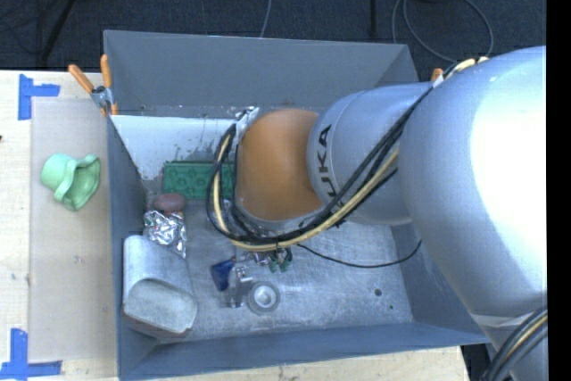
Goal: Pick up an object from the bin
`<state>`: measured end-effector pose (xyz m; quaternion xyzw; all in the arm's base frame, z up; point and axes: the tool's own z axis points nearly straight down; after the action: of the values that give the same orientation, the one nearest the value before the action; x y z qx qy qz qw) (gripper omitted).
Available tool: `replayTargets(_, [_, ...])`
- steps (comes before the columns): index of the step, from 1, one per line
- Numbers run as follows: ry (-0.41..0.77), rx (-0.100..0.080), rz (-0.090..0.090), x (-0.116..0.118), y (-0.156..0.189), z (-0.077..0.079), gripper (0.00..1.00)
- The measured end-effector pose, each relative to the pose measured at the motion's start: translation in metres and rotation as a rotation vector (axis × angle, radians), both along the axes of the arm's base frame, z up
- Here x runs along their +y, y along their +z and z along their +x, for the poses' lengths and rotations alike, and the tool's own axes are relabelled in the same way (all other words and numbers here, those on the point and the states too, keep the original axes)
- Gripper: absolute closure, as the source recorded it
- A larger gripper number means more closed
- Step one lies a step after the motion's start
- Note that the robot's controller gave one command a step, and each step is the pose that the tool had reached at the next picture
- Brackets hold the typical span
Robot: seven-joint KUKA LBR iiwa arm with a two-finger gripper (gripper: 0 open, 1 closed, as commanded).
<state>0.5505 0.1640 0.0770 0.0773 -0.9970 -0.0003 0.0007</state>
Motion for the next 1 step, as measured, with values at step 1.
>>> replayTargets(1, [-0.003,-0.001,0.0,-0.0007,0.0015,0.0005,1.0])
